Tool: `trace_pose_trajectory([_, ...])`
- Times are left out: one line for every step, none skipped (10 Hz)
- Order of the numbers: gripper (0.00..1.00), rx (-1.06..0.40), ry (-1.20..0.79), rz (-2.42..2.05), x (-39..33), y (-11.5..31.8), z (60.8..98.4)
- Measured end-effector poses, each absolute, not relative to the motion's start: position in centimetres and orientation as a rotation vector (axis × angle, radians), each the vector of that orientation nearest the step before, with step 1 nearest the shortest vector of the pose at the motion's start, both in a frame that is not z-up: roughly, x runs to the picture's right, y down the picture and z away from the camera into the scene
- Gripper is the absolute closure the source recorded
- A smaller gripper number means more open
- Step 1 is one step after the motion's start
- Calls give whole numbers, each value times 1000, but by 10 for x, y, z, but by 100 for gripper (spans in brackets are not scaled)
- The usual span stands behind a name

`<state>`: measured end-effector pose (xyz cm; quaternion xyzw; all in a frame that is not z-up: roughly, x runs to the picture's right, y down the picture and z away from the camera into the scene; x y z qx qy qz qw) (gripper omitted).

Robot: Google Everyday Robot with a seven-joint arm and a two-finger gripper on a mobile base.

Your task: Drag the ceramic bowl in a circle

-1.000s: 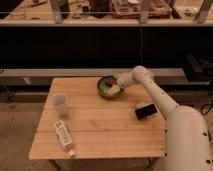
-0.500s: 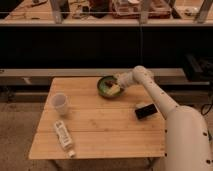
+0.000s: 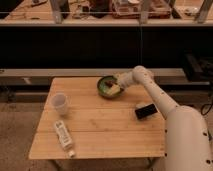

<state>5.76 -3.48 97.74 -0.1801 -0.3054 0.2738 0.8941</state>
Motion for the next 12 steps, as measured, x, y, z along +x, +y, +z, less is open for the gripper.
trace_pose_trajectory([20,-373,-633,568,58,-35,977])
trace_pose_trajectory([20,-373,-633,568,58,-35,977])
trace_pose_trajectory([20,-373,-633,568,58,-35,977])
trace_pose_trajectory([20,-373,-632,566,58,-35,977])
trace_pose_trajectory([20,-374,-629,560,58,-35,976])
trace_pose_trajectory([20,-388,-615,534,61,-32,970])
trace_pose_trajectory([20,-407,-600,504,64,-27,962])
trace_pose_trajectory([20,-433,-573,456,69,-20,947])
trace_pose_trajectory([20,-459,-542,412,73,-13,932])
trace_pose_trajectory([20,-476,-510,378,77,-5,925])
trace_pose_trajectory([20,-481,-484,347,79,1,921])
trace_pose_trajectory([20,-483,-458,317,82,8,918])
